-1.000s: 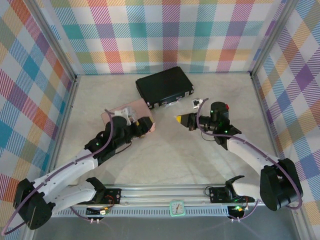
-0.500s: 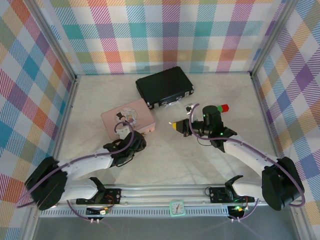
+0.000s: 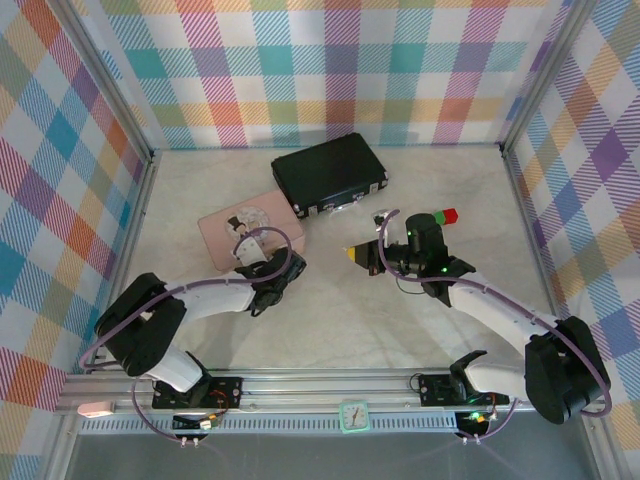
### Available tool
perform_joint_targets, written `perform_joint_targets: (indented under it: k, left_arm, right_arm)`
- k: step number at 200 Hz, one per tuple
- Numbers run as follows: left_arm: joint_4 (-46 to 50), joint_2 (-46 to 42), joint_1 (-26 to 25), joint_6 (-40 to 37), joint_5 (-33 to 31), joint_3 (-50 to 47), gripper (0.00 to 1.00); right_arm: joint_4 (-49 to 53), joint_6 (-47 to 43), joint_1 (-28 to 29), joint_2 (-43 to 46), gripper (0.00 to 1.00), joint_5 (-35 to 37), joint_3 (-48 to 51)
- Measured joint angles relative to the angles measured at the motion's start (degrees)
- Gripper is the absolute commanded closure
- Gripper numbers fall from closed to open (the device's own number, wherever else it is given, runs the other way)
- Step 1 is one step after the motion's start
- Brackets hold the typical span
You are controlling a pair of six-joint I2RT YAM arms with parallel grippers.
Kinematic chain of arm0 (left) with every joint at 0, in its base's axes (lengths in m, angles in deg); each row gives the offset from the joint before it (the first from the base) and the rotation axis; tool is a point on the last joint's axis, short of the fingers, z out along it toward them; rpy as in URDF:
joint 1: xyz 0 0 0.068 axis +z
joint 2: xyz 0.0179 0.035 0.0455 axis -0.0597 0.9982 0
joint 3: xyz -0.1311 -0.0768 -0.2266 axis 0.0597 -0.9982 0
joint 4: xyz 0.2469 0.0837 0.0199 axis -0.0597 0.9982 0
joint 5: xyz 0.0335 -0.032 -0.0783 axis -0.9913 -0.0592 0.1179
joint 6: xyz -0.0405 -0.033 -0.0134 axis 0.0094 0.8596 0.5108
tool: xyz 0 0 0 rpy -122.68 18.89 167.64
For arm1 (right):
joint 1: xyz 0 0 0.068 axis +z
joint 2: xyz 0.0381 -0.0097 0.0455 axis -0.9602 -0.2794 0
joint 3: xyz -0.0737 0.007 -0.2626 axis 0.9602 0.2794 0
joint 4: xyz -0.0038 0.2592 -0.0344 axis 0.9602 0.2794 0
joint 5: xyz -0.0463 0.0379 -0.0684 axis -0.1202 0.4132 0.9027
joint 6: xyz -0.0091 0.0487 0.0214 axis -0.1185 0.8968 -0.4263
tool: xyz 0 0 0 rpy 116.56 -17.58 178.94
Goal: Unlock a padlock with a key
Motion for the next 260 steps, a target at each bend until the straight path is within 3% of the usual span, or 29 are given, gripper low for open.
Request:
perform_joint_targets:
  k: [48, 98, 134, 153, 177, 227, 260]
  left_arm:
    - [-4.5, 2.4, 6.2, -5.2, 5.6, 1.4, 0.12]
    - [-14.9, 1.6, 6.2, -8.3, 15.5, -2.4, 0.22]
    - [-19.0, 4.3, 6.1, -8.5, 16.9, -3.5, 0.27]
    - [-19.7, 5.2, 5.7, -8.8, 15.4, -3.4, 0.36]
    - [-20.4, 7.0, 5.6, -10.3, 13.0, -3.1, 0.55]
    - [-21.2, 10.2, 5.4, -12.3, 9.0, -1.5, 0.73]
    - [-25.0, 11.4, 5.6, -12.5, 10.6, -1.2, 0.89]
  right_arm:
    - [1.1, -0.9, 0.0, 0.3, 1.0, 0.1, 0.0]
    - [1.3, -0.9, 0.0, 1.1, 1.0, 0.5, 0.0]
    - [1.5, -0.9, 0.0, 1.1, 1.0, 0.5, 0.0]
    - [1.7, -1.0, 0.0, 1.2, 1.0, 0.6, 0.0]
    - [1.9, -1.0, 0.0, 1.9, 1.0, 0.9, 0.0]
    - [2.3, -1.0, 0.0, 1.9, 1.0, 1.0, 0.0]
    - [2.3, -1.0, 0.0, 1.8, 1.0, 1.0, 0.0]
